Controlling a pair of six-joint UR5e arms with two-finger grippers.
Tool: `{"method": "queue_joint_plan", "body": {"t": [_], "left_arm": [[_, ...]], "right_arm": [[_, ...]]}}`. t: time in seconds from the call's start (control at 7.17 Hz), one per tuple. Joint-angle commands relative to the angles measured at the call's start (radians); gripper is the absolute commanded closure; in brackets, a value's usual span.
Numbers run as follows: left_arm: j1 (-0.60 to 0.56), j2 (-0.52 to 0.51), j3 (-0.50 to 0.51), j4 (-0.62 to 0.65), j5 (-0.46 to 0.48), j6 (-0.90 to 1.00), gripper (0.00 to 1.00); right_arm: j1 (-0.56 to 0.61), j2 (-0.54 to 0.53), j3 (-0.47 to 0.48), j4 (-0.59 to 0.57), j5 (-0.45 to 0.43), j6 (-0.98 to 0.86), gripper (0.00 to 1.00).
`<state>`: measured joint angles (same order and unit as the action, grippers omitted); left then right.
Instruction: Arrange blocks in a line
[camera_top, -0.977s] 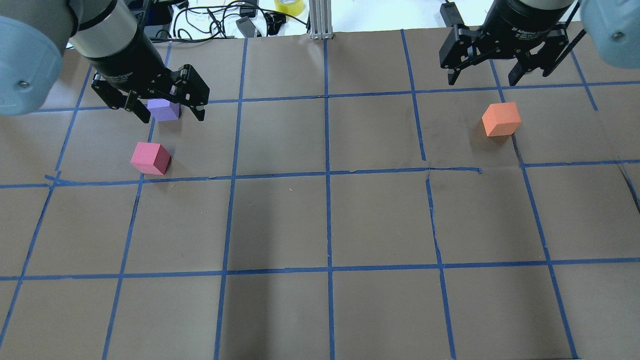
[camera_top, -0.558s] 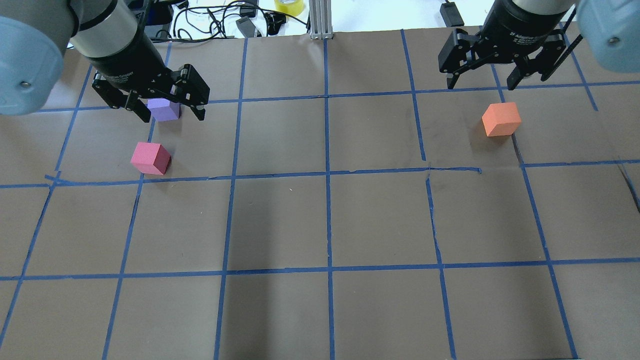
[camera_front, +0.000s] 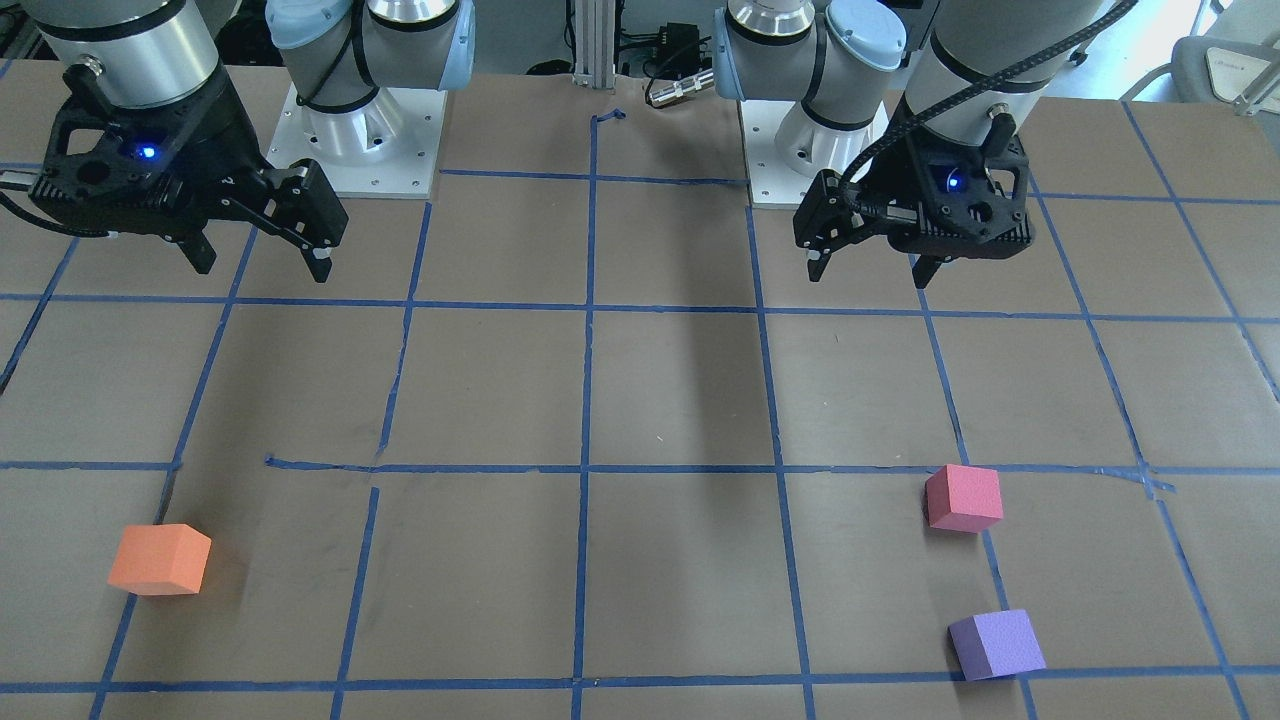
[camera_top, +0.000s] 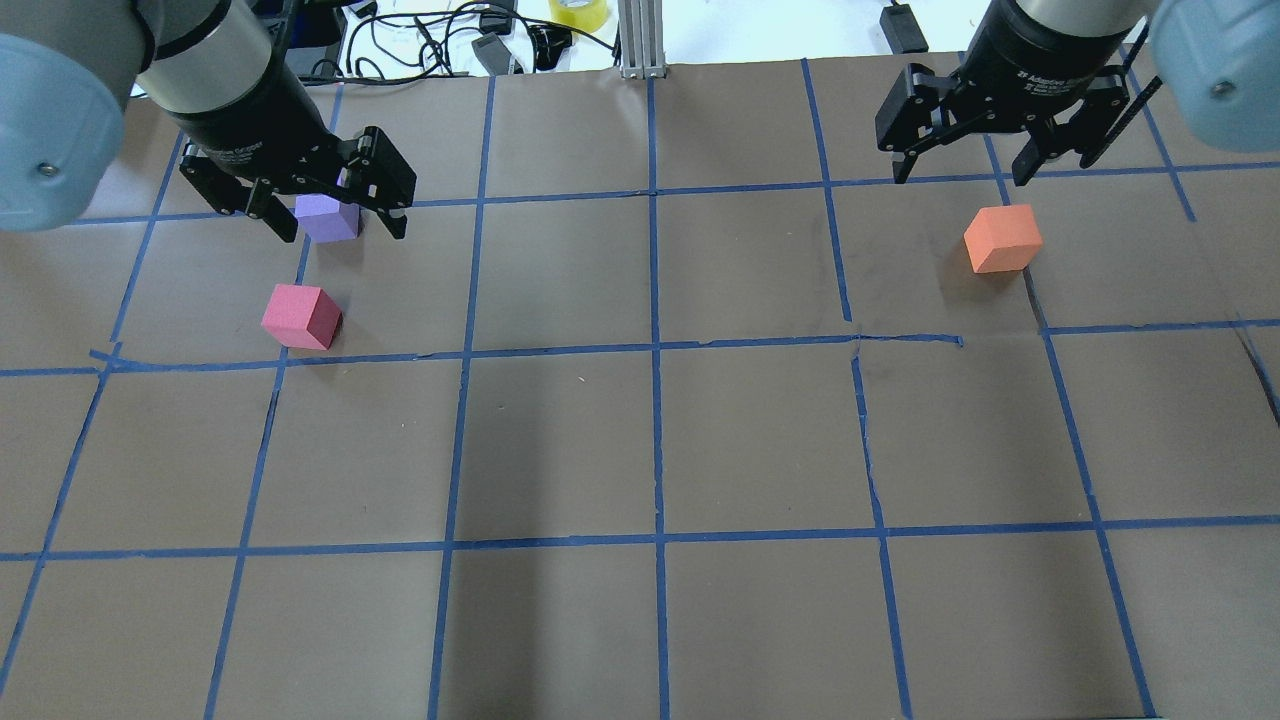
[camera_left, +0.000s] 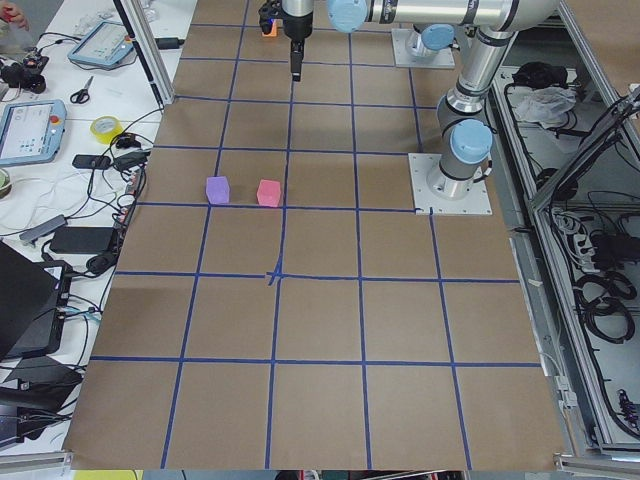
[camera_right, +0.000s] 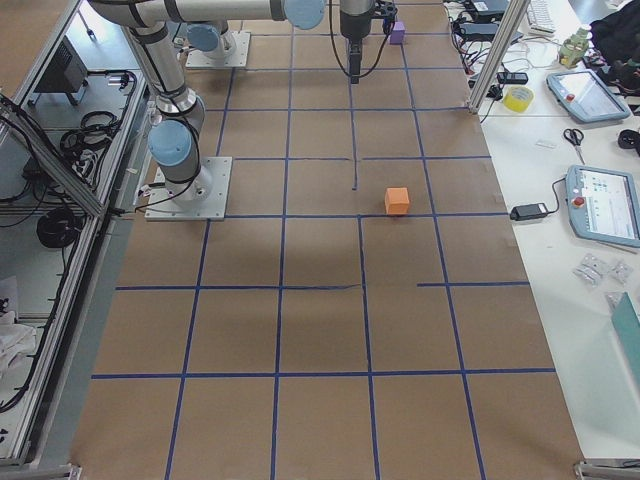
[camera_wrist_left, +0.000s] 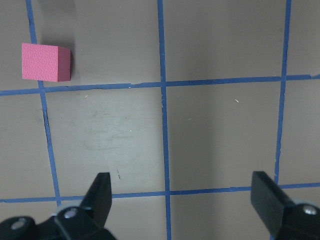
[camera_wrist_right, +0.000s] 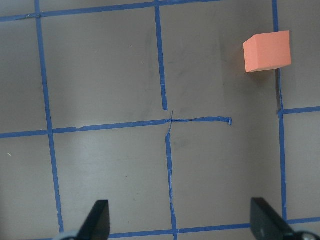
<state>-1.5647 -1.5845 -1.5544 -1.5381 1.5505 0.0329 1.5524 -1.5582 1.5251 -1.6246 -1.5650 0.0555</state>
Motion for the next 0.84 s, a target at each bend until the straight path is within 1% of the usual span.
{"method": "queue_joint_plan", "body": {"t": [0.0, 0.14, 0.56, 0.7], "left_arm": [[0.0, 0.001, -0.001, 0.015, 0.002, 0.001, 0.0], [0.0, 0.0, -0.001, 0.016, 0.031, -0.001, 0.0], [0.0, -0.002, -0.001, 0.016, 0.034, -0.01, 0.0], [0.0, -0.002, -0.001, 0.016, 0.033, -0.01, 0.0]], "right_arm": [[-0.002, 0.003, 0.003, 0.0, -0.001, -0.005, 0.0], [-0.002, 0.0, 0.003, 0.003, -0.003, -0.003, 0.0], [-0.002, 0.012, 0.003, -0.009, -0.018, -0.04, 0.0], [-0.006, 0.038, -0.014, -0.012, -0.02, -0.04, 0.0]]}}
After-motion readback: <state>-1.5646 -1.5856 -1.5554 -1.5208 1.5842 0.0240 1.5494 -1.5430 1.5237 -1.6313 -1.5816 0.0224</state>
